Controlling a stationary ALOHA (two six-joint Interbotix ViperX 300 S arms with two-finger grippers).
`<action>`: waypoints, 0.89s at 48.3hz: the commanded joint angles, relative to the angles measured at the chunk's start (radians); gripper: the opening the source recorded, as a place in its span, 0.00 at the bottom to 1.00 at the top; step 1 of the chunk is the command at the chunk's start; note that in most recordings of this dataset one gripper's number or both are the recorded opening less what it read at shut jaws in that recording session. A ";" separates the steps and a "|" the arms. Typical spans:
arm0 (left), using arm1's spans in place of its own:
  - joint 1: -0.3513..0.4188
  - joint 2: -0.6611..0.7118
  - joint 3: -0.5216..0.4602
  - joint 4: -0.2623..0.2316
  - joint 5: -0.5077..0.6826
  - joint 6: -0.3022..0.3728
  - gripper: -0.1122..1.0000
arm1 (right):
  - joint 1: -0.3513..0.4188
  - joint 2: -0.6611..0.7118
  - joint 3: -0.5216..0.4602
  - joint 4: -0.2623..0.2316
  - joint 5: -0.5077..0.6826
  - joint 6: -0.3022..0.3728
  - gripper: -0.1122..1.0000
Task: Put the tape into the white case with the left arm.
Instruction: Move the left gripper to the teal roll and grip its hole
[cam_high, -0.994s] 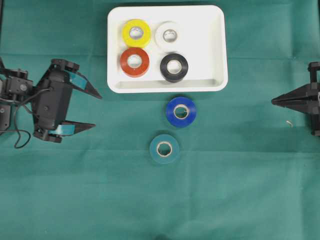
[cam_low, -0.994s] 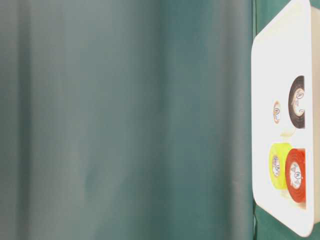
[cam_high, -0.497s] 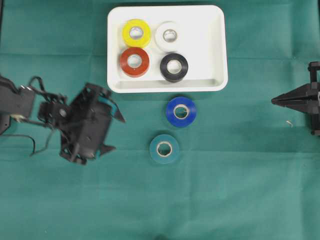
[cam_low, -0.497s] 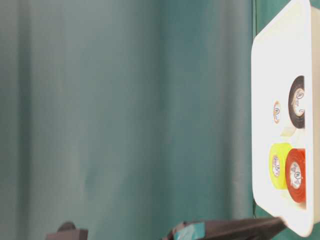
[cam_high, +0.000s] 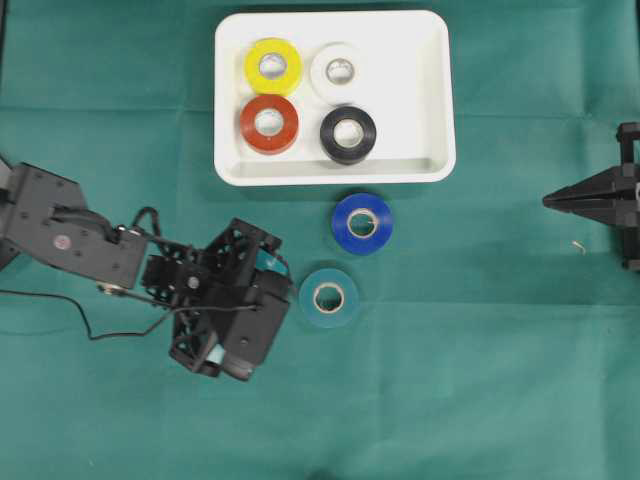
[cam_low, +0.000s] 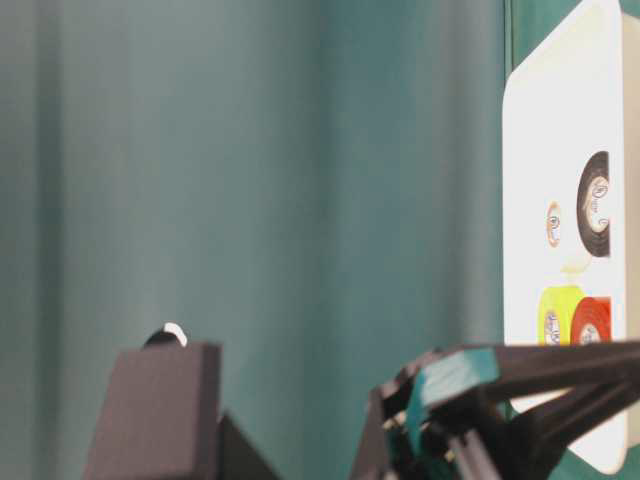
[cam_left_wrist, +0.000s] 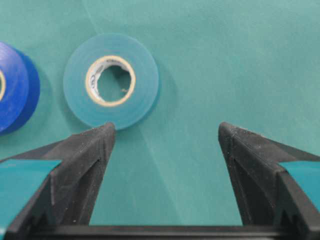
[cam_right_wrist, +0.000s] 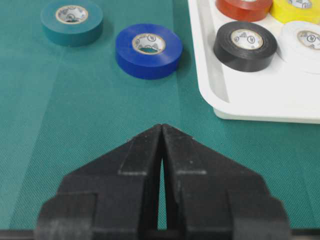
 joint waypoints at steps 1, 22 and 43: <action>-0.006 0.014 -0.044 -0.003 -0.005 -0.003 0.85 | -0.003 0.006 -0.009 -0.002 -0.011 0.002 0.02; -0.009 0.095 -0.107 -0.002 -0.006 -0.003 0.85 | -0.002 0.005 -0.008 -0.002 -0.011 0.002 0.02; -0.003 0.210 -0.196 0.002 0.006 0.006 0.85 | -0.002 0.006 -0.006 -0.002 -0.015 0.003 0.02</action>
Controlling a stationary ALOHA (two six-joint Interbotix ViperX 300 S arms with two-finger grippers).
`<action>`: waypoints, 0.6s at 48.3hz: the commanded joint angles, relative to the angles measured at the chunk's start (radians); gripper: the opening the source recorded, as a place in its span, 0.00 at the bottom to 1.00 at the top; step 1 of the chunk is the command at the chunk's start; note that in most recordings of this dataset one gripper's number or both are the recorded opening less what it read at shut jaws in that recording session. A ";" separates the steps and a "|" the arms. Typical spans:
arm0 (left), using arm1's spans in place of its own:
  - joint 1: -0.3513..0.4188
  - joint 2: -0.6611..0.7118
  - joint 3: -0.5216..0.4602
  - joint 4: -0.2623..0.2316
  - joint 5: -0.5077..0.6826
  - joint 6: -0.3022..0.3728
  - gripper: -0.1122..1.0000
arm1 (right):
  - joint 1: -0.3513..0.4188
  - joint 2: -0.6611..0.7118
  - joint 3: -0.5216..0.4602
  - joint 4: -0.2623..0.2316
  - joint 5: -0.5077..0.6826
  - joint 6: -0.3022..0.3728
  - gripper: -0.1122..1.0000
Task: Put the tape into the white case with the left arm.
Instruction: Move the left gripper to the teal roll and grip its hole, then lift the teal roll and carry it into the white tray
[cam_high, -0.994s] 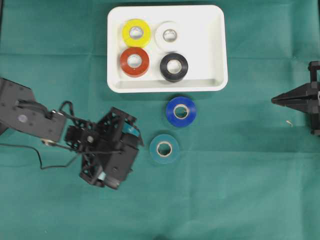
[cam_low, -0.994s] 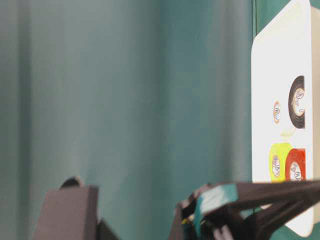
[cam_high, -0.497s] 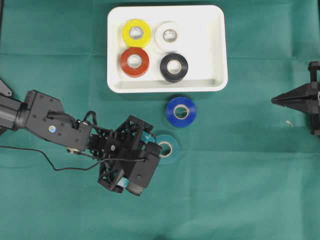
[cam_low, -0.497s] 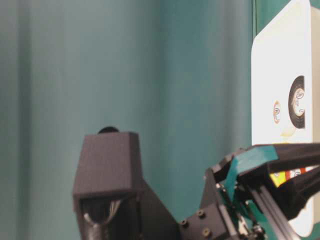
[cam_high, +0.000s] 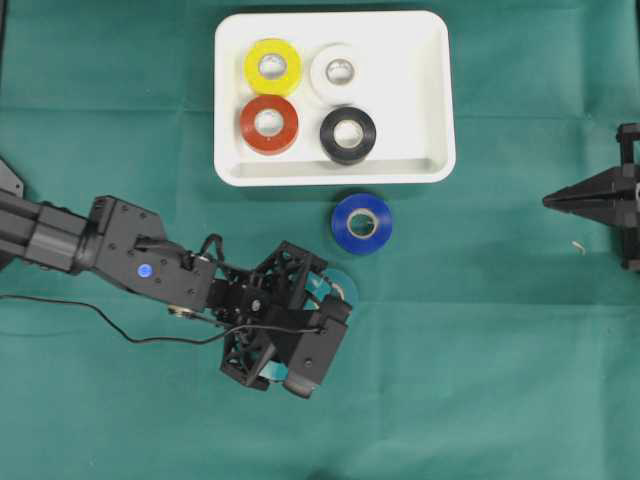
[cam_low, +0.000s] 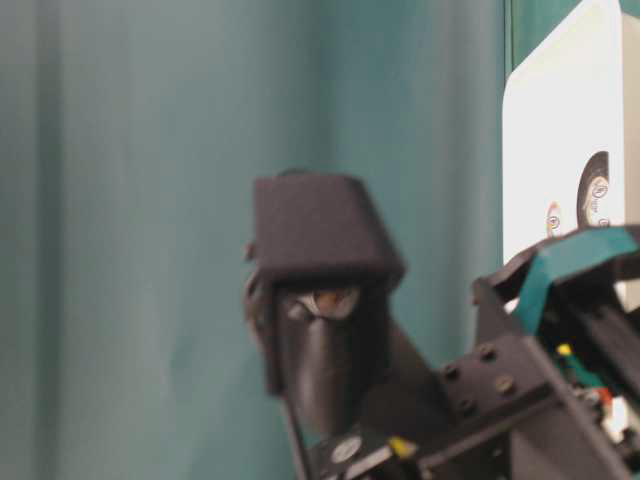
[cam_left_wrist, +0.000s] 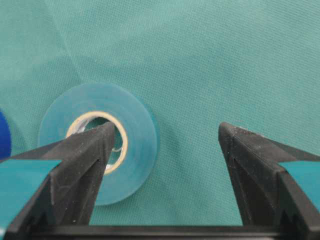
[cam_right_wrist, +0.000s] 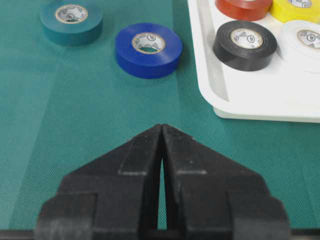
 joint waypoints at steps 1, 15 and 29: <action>0.002 0.000 -0.037 0.003 0.002 0.002 0.85 | -0.002 0.008 -0.011 -0.002 -0.012 0.002 0.02; 0.018 0.032 -0.052 0.003 0.037 0.002 0.85 | -0.002 0.008 -0.011 -0.002 -0.012 0.002 0.02; 0.032 0.066 -0.095 0.005 0.092 0.008 0.85 | -0.002 0.008 -0.005 -0.002 -0.021 0.002 0.02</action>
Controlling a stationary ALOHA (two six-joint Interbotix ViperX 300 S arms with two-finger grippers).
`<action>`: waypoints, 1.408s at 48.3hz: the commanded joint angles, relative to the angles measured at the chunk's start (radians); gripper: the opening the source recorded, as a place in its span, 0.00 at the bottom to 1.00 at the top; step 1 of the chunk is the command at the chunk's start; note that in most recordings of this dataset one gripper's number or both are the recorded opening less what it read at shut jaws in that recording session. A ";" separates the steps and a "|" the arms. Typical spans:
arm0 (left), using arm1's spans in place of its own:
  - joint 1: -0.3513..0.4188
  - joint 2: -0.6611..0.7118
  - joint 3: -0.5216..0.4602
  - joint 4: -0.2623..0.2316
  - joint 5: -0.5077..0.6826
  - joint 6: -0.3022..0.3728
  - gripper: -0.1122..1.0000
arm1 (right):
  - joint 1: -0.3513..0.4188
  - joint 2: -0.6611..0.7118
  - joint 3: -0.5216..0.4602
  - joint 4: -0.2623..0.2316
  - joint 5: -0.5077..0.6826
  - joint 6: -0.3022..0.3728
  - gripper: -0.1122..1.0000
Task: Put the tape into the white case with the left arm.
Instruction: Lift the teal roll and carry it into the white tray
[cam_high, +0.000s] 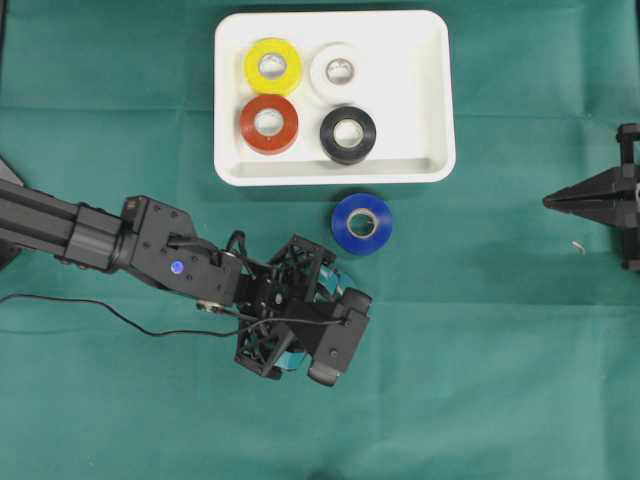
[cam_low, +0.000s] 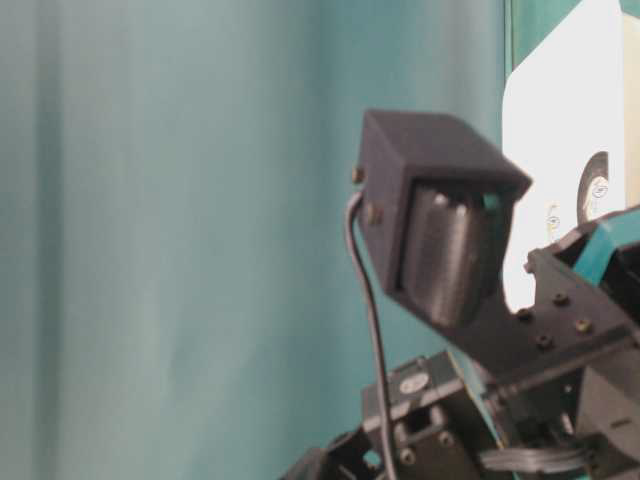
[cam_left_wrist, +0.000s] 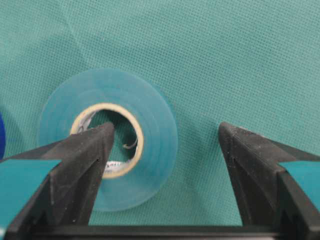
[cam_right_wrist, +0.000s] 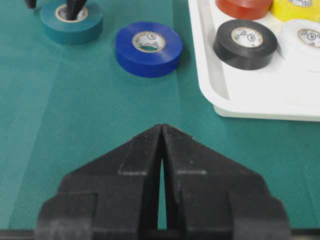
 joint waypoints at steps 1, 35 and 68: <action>0.003 -0.014 -0.032 0.003 0.008 0.006 0.85 | -0.002 0.008 -0.011 -0.002 -0.012 0.002 0.02; 0.005 -0.021 -0.037 0.003 0.025 0.028 0.31 | 0.000 0.008 -0.011 -0.002 -0.012 0.002 0.02; 0.025 -0.213 -0.026 0.005 0.146 0.074 0.31 | 0.000 0.008 -0.011 -0.002 -0.012 0.002 0.02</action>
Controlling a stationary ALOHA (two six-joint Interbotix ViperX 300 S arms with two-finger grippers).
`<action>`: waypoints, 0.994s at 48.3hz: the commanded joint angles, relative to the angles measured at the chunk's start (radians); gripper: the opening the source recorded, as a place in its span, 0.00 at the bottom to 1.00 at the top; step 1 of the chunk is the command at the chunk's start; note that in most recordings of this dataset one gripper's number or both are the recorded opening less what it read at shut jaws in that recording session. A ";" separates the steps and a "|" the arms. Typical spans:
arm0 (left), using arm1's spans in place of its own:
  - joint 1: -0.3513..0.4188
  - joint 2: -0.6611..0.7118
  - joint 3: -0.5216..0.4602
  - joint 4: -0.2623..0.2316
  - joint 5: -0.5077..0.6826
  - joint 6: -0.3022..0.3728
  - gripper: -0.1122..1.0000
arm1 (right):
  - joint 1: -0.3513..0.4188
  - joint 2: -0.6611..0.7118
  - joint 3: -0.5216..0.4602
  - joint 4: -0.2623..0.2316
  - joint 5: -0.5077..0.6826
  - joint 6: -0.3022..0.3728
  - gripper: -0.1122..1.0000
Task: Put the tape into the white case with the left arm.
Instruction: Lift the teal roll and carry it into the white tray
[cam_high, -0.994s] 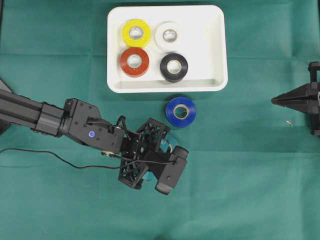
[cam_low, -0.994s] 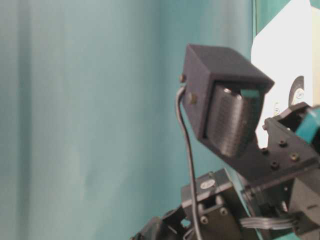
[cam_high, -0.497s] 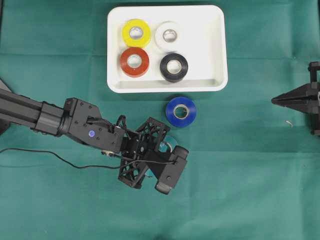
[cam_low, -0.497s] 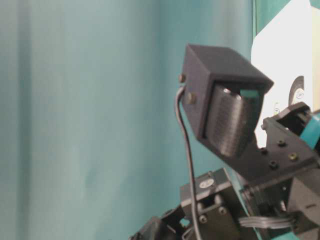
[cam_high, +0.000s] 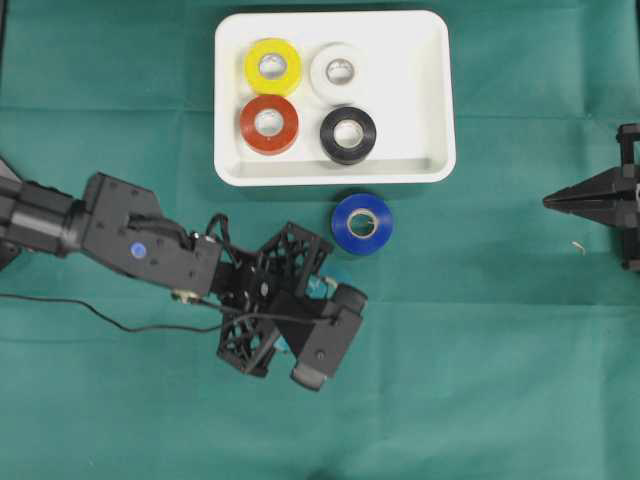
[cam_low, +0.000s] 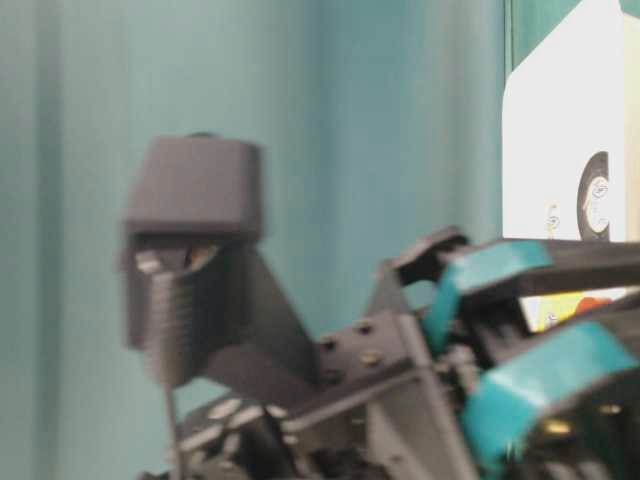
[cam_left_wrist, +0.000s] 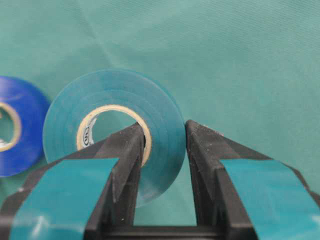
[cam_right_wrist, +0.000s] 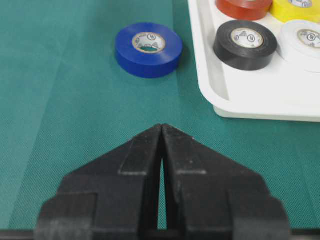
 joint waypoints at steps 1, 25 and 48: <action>0.021 -0.049 -0.008 0.002 0.000 0.023 0.31 | 0.000 0.008 -0.011 -0.002 -0.011 0.002 0.02; 0.288 -0.040 -0.005 0.002 -0.092 0.181 0.31 | 0.000 0.008 -0.009 -0.002 -0.011 0.002 0.02; 0.456 0.072 -0.083 0.000 -0.178 0.273 0.31 | 0.000 0.008 -0.011 -0.002 -0.011 0.002 0.02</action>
